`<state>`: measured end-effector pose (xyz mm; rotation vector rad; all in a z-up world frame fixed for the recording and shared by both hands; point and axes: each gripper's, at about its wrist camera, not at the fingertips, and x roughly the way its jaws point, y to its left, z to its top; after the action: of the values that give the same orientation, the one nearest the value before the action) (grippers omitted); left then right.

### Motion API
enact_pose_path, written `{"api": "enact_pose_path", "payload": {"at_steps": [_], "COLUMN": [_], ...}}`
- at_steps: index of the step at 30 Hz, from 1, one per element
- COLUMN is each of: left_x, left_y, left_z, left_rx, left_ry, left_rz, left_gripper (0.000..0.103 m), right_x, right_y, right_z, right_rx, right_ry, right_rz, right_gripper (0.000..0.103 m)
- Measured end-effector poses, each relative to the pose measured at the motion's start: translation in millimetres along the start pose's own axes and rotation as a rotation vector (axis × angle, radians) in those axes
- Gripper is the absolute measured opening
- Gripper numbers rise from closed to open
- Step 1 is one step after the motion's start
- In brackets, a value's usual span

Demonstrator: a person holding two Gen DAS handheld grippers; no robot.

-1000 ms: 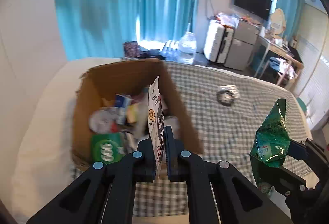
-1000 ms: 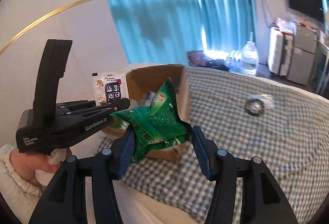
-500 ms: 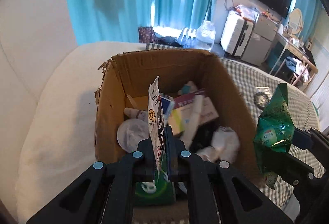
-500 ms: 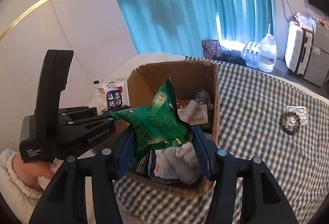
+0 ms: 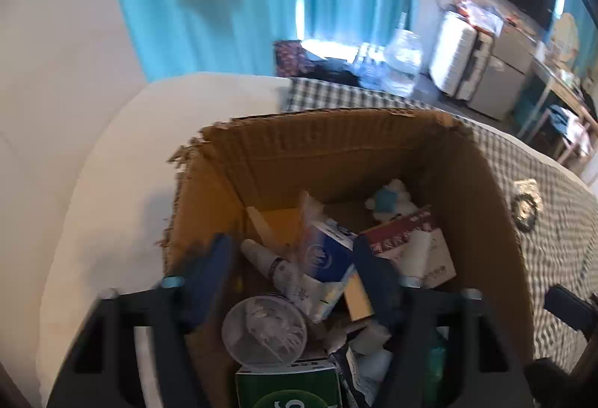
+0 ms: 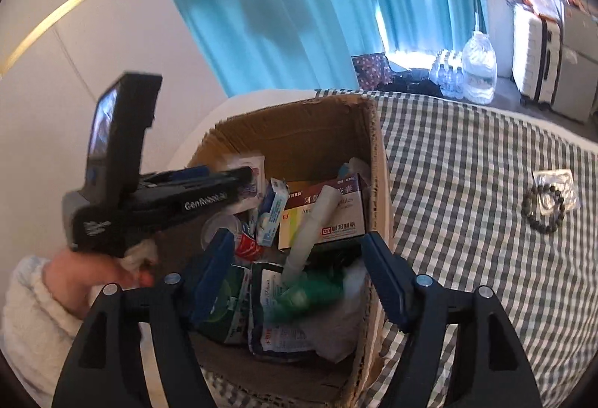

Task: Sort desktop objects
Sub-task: 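Carry the green packet and red sachet into the cardboard box and release, then move both open tools back toward the bead bracelet and blister pack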

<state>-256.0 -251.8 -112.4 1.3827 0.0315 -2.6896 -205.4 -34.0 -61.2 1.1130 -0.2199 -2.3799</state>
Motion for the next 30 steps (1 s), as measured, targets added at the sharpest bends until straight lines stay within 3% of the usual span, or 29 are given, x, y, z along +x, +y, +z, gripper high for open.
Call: {"api": "enact_pose_path", "payload": {"at_steps": [3, 9, 13, 18, 30], "left_x": [-7, -44, -73, -124, -212], "left_y": [-2, -13, -26, -44, -126], "left_z": [-5, -18, -23, -29, -63], "left_rx": [-0.011, -0.035, -0.018, -0.005, 0.029], "left_ry": [0.011, -0.009, -0.021, -0.097, -0.206], "left_rz": [-0.005, 0.016, 0.02, 0.048, -0.022], "left_gripper": [0.074, 0.088, 0.093, 0.103, 0.103], "right_x": [-14, -54, -85, -137, -251], "right_y": [-8, -21, -23, -25, -43], "right_z": [-3, -11, -19, -29, -59], "right_rx": [0.016, 0.047, 0.021, 0.011, 0.015], "right_ry": [-0.02, -0.066, -0.1, -0.167, -0.297], "right_rz": [-0.022, -0.071, -0.149, -0.204, -0.317], "right_gripper": [0.071, 0.071, 0.071, 0.077, 0.085]}}
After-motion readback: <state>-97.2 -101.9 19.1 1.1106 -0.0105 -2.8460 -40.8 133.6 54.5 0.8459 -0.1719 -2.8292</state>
